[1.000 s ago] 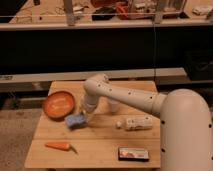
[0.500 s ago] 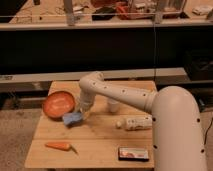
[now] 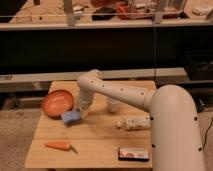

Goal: Place the white sponge in the ceramic bowl

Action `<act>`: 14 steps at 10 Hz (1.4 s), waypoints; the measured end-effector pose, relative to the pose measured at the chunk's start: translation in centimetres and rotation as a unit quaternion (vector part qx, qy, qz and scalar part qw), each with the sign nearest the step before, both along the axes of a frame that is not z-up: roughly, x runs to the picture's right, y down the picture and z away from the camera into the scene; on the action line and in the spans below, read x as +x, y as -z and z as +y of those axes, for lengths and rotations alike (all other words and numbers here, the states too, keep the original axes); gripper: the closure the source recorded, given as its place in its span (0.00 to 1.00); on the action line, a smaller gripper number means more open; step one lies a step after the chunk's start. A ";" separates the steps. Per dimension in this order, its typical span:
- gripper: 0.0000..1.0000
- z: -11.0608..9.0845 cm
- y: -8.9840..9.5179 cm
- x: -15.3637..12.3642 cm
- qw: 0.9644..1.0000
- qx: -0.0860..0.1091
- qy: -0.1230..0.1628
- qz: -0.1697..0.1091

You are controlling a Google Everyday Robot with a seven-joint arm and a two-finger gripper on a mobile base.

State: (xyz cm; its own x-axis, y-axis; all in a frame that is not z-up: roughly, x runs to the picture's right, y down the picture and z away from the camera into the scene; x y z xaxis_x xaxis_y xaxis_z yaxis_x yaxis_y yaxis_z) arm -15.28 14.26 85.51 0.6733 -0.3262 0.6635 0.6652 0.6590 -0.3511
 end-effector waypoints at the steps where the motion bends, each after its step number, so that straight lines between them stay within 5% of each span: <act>1: 0.74 -0.3 -0.4 -0.7 1.000 0.003 -0.001 0.000; 3: 0.93 -2.0 0.1 -2.0 1.000 0.009 -0.002 0.002; 5: 1.00 -3.5 1.0 -2.4 1.000 0.012 -0.009 0.007; 14: 1.00 -6.6 -0.2 -6.7 0.999 0.031 -0.019 0.012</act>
